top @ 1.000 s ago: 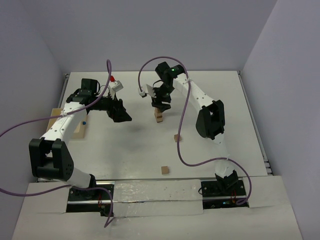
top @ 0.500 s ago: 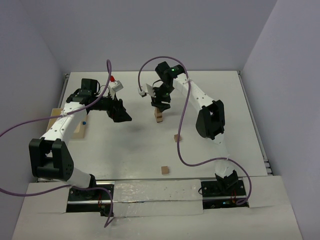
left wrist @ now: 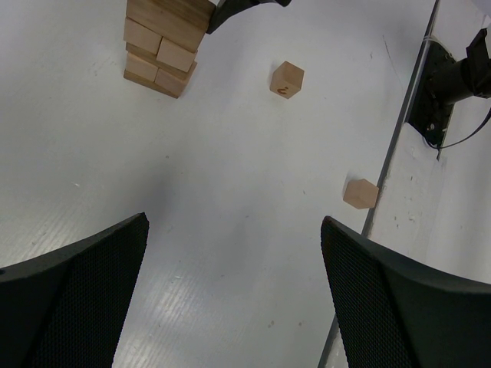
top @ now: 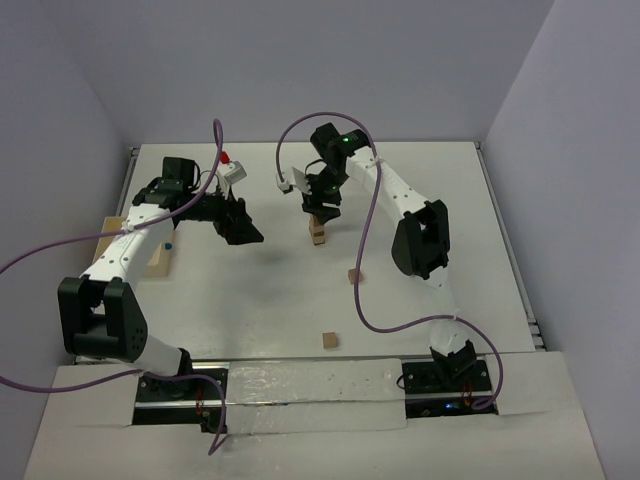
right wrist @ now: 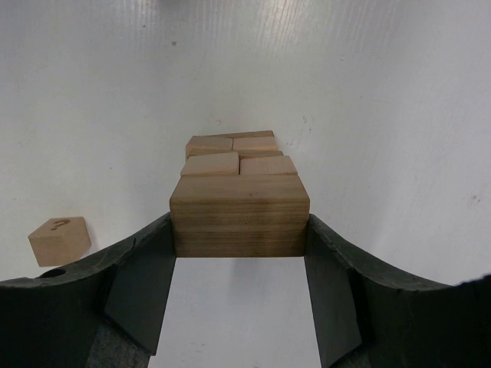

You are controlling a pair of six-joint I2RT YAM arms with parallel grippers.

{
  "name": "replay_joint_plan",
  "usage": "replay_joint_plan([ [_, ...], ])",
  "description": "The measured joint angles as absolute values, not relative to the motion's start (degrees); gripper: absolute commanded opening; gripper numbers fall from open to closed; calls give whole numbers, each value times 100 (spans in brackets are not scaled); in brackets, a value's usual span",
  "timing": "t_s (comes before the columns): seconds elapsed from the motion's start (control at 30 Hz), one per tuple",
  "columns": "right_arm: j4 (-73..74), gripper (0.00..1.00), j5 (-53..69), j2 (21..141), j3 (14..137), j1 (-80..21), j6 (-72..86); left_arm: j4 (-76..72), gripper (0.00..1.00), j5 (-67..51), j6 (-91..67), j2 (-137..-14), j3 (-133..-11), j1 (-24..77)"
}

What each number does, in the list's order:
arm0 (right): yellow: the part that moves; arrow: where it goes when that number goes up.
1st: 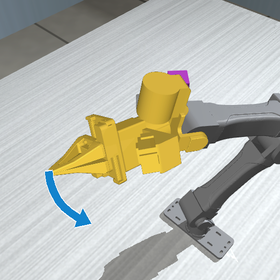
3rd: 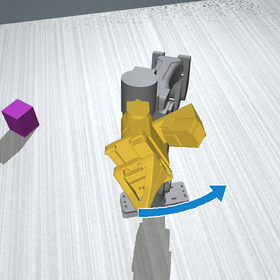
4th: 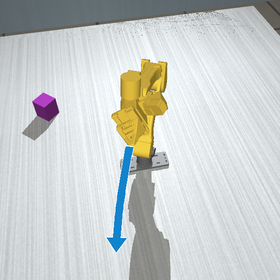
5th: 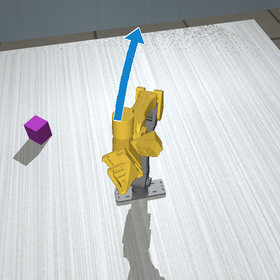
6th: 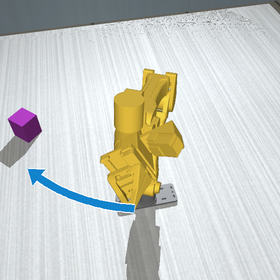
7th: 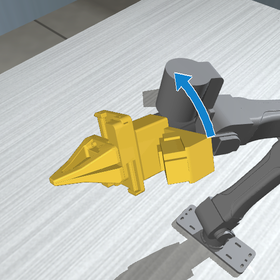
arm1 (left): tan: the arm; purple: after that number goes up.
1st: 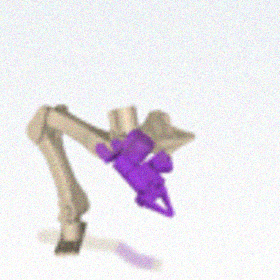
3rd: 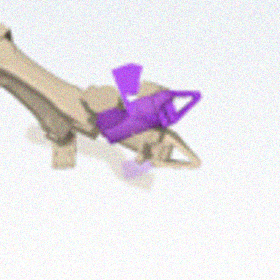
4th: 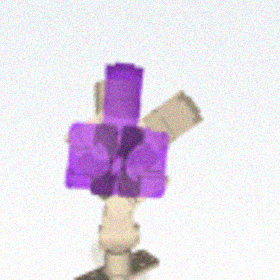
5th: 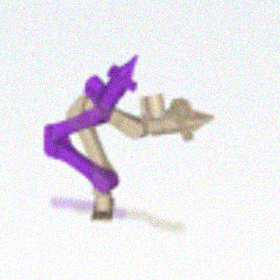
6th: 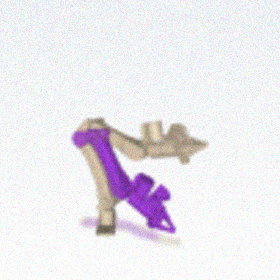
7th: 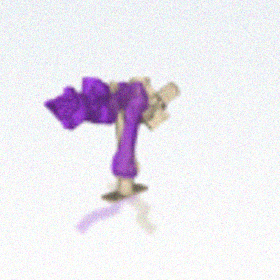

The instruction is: Build the wood block tower

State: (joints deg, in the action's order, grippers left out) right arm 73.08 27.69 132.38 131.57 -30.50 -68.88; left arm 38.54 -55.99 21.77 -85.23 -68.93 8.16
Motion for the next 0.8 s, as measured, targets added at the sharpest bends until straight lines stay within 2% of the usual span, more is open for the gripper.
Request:
replay_joint_plan([
  [0.17,7299,84,2767,13238,13149,-3050,-6884,3882,99,-5601,2192,-8544,-6897,816],
  [0.3,7278,99,2766,13238,13087,-3050,-6862,3885,99,-5601,2194,-8570,-6899,816],
  [0.8,7265,100,2860,12926,13080,-3108,-6588,3876,99,-5570,2147,-8580,-6899,816],
])
